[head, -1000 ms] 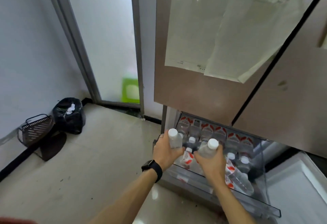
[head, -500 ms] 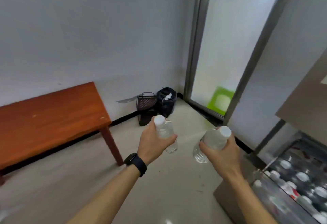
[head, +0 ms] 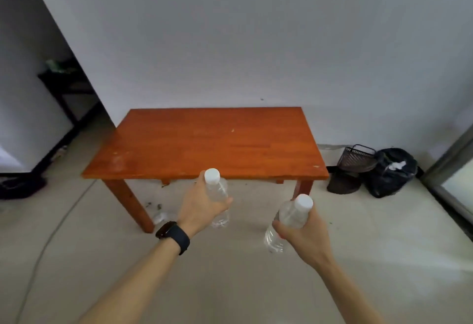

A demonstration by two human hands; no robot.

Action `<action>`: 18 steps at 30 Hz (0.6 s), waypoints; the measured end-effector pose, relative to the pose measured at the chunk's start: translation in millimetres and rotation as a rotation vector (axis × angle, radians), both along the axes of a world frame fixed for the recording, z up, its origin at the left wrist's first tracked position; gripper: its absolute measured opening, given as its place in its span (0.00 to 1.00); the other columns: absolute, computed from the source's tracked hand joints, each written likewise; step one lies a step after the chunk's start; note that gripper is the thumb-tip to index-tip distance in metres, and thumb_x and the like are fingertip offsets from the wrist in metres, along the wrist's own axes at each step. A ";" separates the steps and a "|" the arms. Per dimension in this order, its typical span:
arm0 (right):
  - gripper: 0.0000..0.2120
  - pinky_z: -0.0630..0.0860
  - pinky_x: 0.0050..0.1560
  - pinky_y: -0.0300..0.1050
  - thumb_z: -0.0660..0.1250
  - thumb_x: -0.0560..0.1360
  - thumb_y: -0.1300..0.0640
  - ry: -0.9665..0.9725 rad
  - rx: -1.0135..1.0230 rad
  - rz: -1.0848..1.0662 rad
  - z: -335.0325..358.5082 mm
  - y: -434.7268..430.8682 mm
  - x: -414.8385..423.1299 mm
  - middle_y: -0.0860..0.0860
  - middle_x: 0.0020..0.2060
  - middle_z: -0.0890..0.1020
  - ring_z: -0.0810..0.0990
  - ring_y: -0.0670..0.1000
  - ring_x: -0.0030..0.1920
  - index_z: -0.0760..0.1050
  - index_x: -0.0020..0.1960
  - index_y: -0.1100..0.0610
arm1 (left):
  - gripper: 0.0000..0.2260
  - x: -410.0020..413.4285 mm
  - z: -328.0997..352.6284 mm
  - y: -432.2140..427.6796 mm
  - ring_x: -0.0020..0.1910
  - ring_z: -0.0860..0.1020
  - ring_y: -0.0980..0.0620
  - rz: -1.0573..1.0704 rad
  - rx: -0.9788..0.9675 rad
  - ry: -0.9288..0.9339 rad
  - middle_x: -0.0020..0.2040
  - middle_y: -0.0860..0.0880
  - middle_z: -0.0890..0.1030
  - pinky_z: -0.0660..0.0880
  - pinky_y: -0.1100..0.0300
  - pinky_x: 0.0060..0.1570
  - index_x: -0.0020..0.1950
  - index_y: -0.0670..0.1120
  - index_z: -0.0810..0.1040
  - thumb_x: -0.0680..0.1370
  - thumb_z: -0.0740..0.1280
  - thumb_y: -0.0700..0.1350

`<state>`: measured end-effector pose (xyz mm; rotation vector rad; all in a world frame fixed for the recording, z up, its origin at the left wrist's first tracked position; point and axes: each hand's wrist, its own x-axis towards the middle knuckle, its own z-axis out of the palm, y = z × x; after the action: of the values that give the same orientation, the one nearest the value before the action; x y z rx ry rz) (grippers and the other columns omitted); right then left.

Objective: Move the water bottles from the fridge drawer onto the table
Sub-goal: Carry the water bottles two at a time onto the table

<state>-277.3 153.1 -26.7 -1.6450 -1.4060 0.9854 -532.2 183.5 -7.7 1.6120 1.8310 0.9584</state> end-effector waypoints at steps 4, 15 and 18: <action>0.24 0.71 0.38 0.36 0.80 0.65 0.54 -0.023 0.019 0.121 3.9 44.1 -76.4 0.45 0.45 0.80 0.80 0.43 0.44 0.71 0.55 0.49 | 0.26 -79.4 -3.7 25.8 0.50 0.76 0.53 0.113 0.027 0.037 0.51 0.54 0.77 0.71 0.60 0.44 0.61 0.53 0.69 0.69 0.78 0.54; 0.28 0.76 0.41 0.39 0.81 0.63 0.52 -0.002 0.025 0.245 -17.9 229.9 -218.5 0.44 0.47 0.79 0.80 0.46 0.47 0.70 0.57 0.48 | 0.27 -208.5 -33.4 170.0 0.52 0.77 0.52 0.248 -0.002 0.064 0.51 0.55 0.78 0.76 0.56 0.52 0.62 0.52 0.69 0.69 0.79 0.53; 0.28 0.79 0.44 0.42 0.81 0.63 0.53 0.012 -0.013 0.256 -28.9 290.6 -255.5 0.45 0.48 0.80 0.81 0.47 0.48 0.70 0.57 0.48 | 0.28 -242.4 -40.5 221.0 0.55 0.77 0.53 0.270 -0.027 0.019 0.54 0.55 0.78 0.75 0.58 0.53 0.63 0.53 0.69 0.69 0.79 0.52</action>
<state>-532.7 443.7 -55.6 -1.4898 -1.6337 1.1467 -774.6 404.5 -48.1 1.3847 2.1026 1.0291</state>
